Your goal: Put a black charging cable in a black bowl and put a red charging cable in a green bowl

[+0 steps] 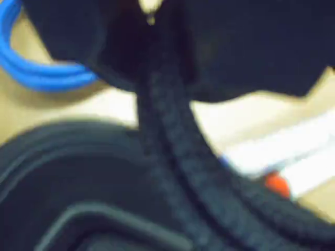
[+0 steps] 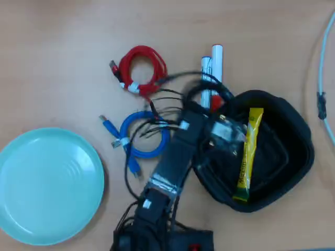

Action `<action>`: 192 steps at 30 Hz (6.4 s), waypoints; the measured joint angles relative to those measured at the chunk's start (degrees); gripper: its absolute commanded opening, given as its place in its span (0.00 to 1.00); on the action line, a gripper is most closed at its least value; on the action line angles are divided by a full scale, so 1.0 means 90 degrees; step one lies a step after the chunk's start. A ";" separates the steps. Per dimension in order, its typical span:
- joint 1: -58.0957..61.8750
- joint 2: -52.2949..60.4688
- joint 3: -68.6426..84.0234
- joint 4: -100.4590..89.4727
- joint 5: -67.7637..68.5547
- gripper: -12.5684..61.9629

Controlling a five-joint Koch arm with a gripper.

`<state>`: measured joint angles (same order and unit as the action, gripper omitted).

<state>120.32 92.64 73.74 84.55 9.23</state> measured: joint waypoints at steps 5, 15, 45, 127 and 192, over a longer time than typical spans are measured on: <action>0.1416 0.0039 0.0000 -0.0010 0.0010 0.08; 0.2920 0.0107 0.0195 -0.0020 0.0000 0.12; -0.1387 0.1777 0.1533 -0.0342 -0.0010 0.80; -0.5215 -0.5059 -0.3848 0.0371 0.4609 0.09; -0.6006 -0.5264 -0.3838 0.1162 0.3760 0.90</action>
<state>66.27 45.26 39.20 95.01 43.07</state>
